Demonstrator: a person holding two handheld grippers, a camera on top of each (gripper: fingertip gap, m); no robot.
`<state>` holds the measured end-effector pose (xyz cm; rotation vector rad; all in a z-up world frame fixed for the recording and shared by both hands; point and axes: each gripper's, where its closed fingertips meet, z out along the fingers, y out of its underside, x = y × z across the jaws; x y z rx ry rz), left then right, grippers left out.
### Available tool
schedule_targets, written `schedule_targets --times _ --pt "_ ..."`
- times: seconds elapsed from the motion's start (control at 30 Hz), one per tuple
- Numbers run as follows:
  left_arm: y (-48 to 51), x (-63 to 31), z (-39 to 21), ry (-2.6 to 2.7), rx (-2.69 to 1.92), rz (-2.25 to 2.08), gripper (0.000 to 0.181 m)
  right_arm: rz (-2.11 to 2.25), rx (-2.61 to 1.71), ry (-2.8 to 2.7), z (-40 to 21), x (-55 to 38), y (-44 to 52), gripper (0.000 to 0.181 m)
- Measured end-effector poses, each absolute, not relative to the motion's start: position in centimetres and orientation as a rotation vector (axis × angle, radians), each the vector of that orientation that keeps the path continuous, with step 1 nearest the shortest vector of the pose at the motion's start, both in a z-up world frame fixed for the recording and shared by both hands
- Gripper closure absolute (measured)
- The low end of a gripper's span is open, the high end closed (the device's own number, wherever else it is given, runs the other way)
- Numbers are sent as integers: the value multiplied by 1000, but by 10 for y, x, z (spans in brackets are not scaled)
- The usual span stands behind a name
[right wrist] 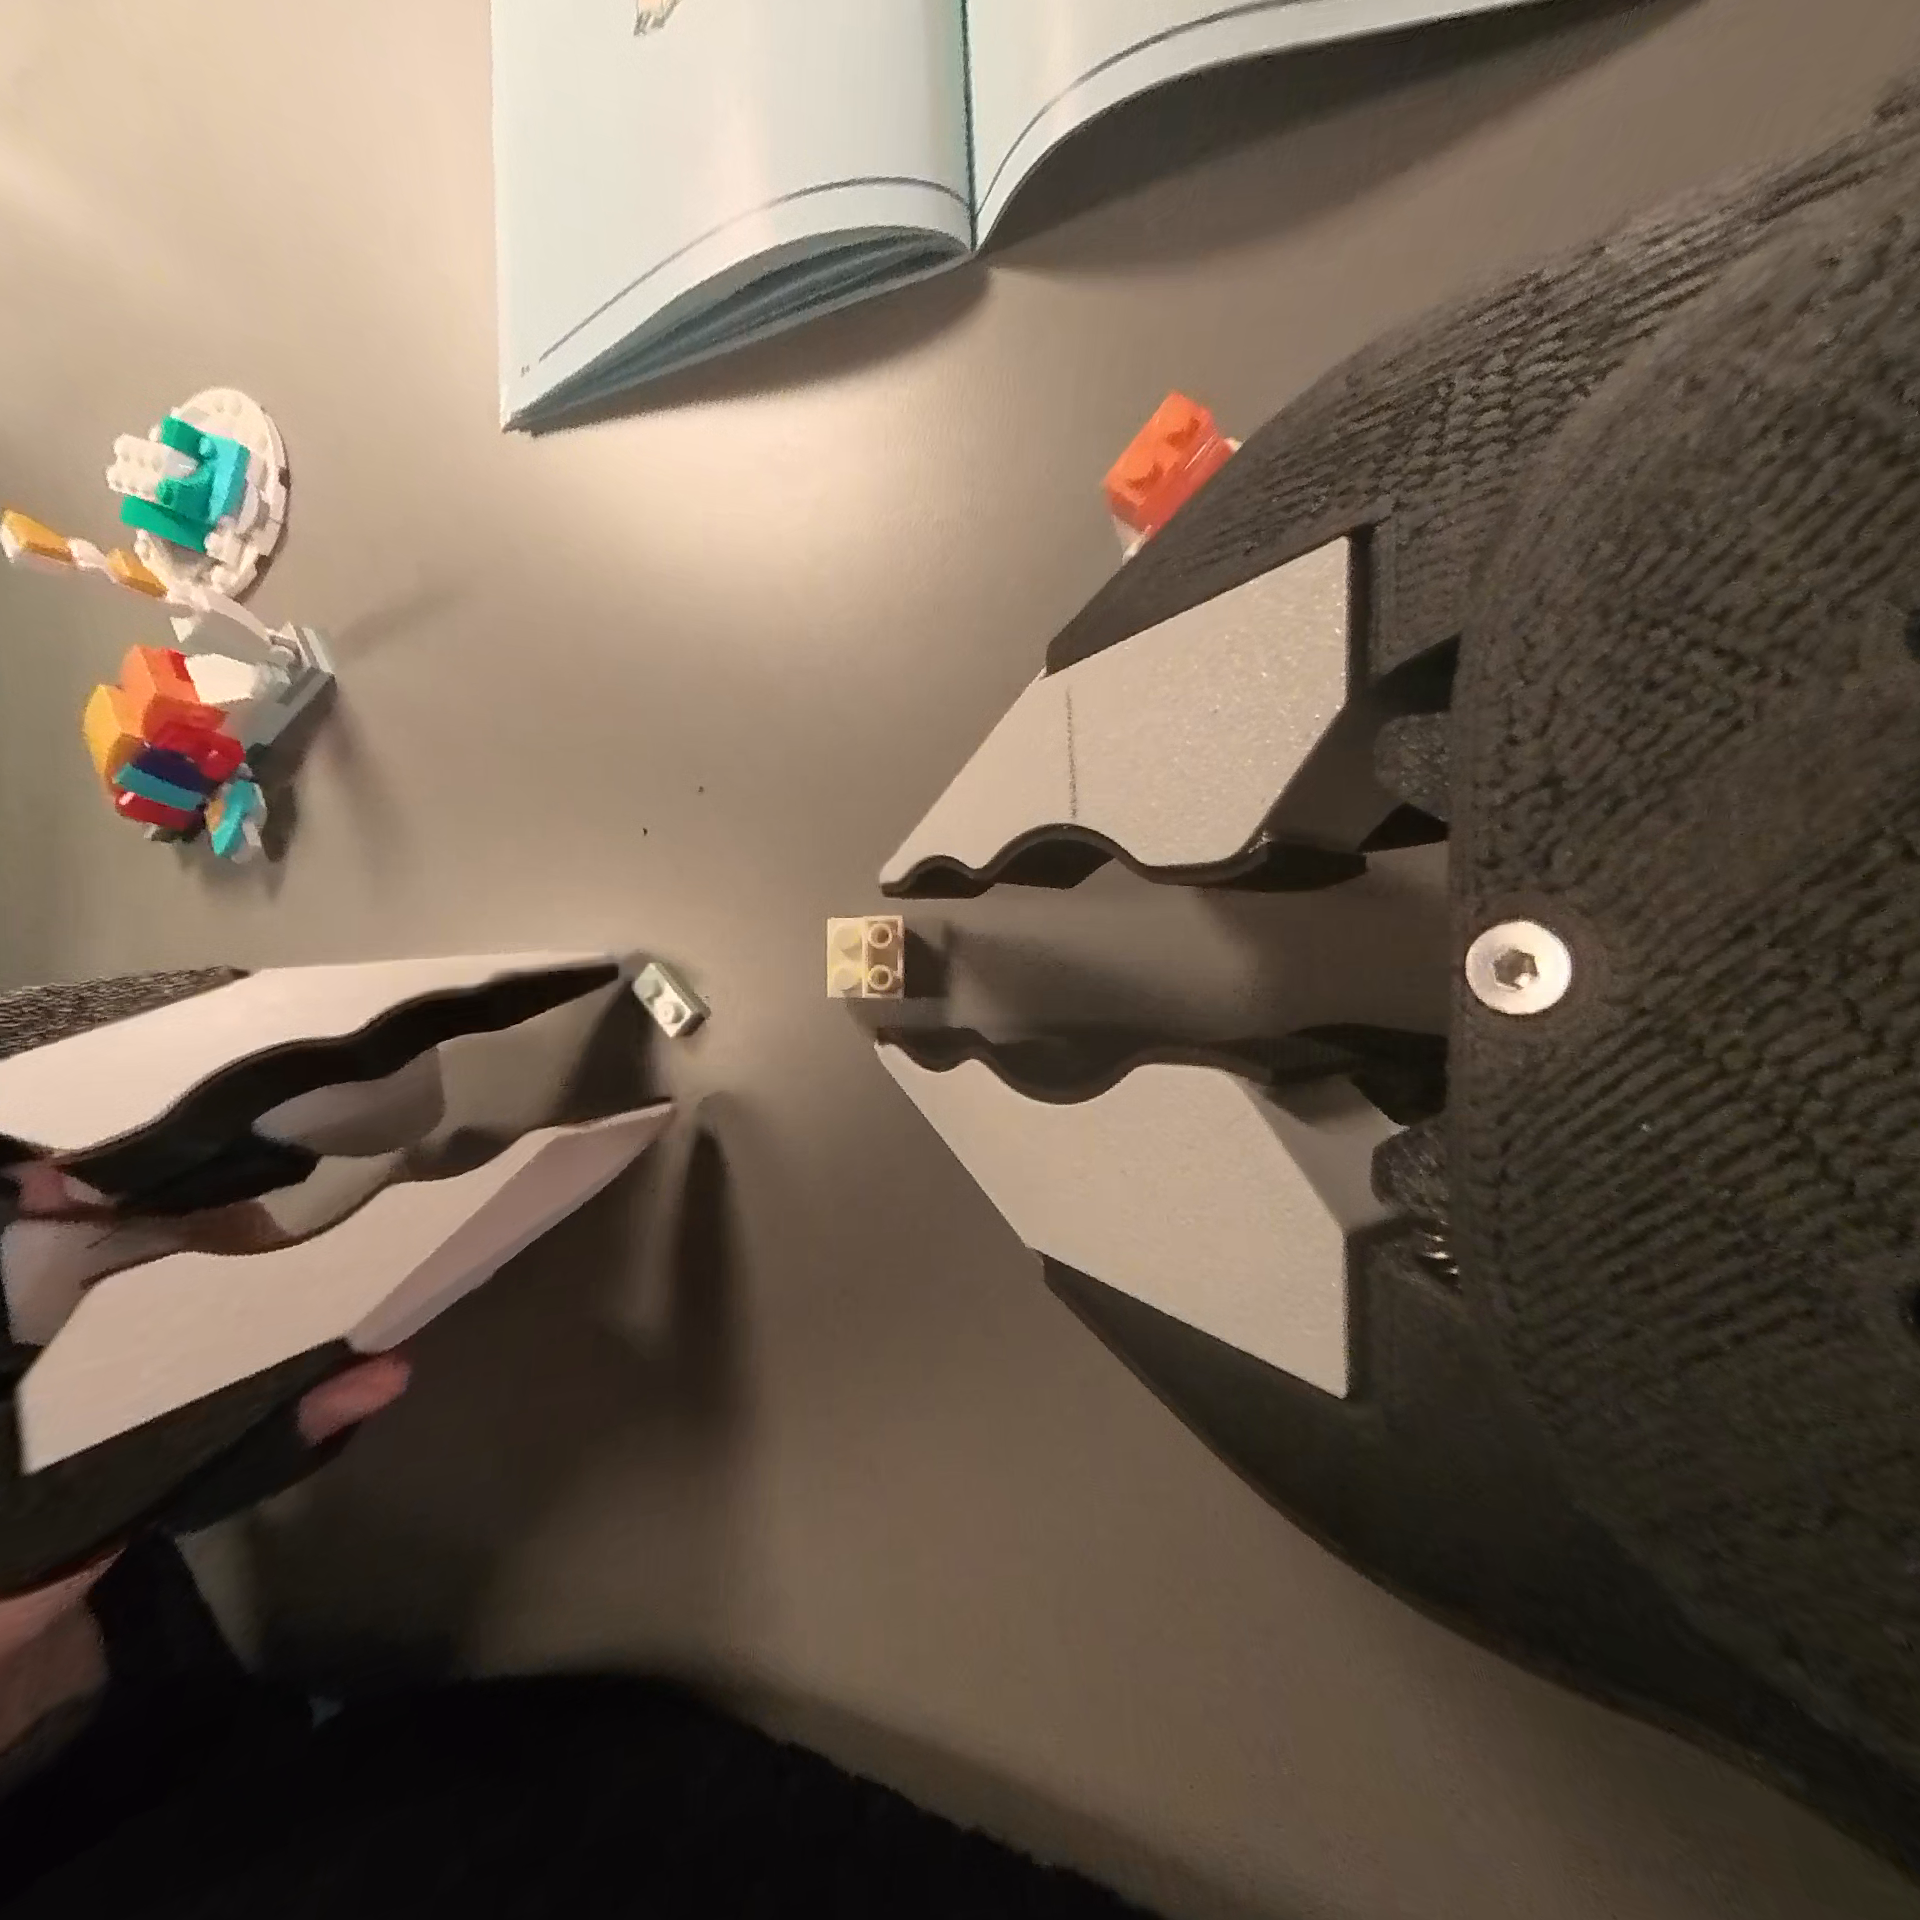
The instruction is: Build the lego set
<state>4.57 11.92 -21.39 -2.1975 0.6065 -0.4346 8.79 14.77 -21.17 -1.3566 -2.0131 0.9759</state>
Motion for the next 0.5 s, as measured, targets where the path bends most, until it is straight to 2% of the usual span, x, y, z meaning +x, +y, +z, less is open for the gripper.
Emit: schedule_targets --times 0.1,0.43,0.5 --pt "124 45 -204 596 -2128 -392 166 959 -1367 -2024 -214 88 148 159" --pt "127 46 -213 555 -2194 -377 153 905 -1361 -2032 -218 84 149 166" --pt "126 45 -216 550 -2213 -381 155 912 -1357 -2039 -218 84 148 166"
